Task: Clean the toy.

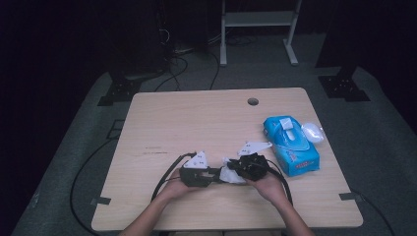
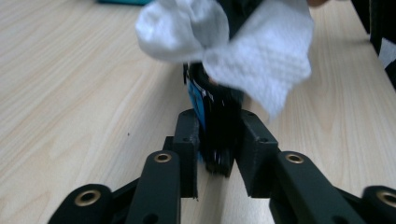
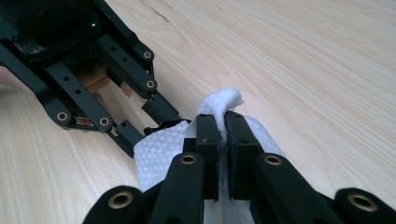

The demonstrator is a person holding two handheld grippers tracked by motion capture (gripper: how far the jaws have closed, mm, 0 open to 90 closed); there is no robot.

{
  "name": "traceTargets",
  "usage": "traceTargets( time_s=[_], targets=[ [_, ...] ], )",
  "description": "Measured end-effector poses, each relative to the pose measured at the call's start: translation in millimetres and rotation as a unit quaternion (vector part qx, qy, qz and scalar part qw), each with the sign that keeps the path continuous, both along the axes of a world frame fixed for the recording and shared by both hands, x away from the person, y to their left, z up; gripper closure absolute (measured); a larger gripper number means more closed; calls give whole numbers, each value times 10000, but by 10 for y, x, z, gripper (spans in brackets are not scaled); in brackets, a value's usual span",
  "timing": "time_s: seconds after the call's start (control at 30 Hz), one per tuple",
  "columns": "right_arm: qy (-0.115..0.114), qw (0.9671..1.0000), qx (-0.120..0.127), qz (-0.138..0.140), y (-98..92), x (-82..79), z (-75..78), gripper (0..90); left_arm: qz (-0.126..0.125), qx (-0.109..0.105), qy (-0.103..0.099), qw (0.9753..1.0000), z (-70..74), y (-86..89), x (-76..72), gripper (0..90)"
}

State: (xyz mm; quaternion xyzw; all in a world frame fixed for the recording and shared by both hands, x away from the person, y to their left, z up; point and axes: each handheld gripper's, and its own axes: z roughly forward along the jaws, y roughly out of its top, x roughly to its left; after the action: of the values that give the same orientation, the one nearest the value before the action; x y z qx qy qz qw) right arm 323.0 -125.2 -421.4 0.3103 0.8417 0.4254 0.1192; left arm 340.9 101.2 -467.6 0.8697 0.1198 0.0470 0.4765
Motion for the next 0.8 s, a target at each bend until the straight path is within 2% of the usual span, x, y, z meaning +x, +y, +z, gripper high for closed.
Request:
traceTargets(
  time_s=[0.07, 0.13, 0.27, 0.33, 0.4, 0.47, 0.6, 0.7, 0.8],
  targets=[
    [-14, 10000, -12, 33, 18, -17, 0, 849, 14, -42, 1, 10000, 18, -26, 2, 643],
    [-20, 10000, -36, 20, 31, -30, 4, 848, -23, 51, -110, 9999, 11, -50, -20, 684],
    [-91, 10000, -14, -12, 51, -50, -4, 847, -56, 66, -141, 9999, 9, -29, -20, 693],
    [-48, 9998, 187, 28, 22, -56, -34, 849, -88, 77, -186, 9998, 9, -13, -28, 695],
    [-59, 9998, 197, 46, 7, -62, -37, 849, -90, 80, -188, 9997, 9, -12, -30, 698],
    [-162, 9998, 85, -86, -101, -90, -45, 848, -77, 76, -153, 9998, 0, 9, -24, 704],
    [-112, 9988, 240, -401, -312, -87, -59, 849, -65, 74, -146, 9998, 1, 21, -10, 715],
    [-106, 9991, 263, -308, -237, -93, -57, 849, -66, 84, -145, 9998, 5, 18, -8, 716],
    [-134, 9993, 361, -10, -35, -107, -52, 849, -62, 62, -130, 9999, 2, 19, -8, 717]
  ],
)
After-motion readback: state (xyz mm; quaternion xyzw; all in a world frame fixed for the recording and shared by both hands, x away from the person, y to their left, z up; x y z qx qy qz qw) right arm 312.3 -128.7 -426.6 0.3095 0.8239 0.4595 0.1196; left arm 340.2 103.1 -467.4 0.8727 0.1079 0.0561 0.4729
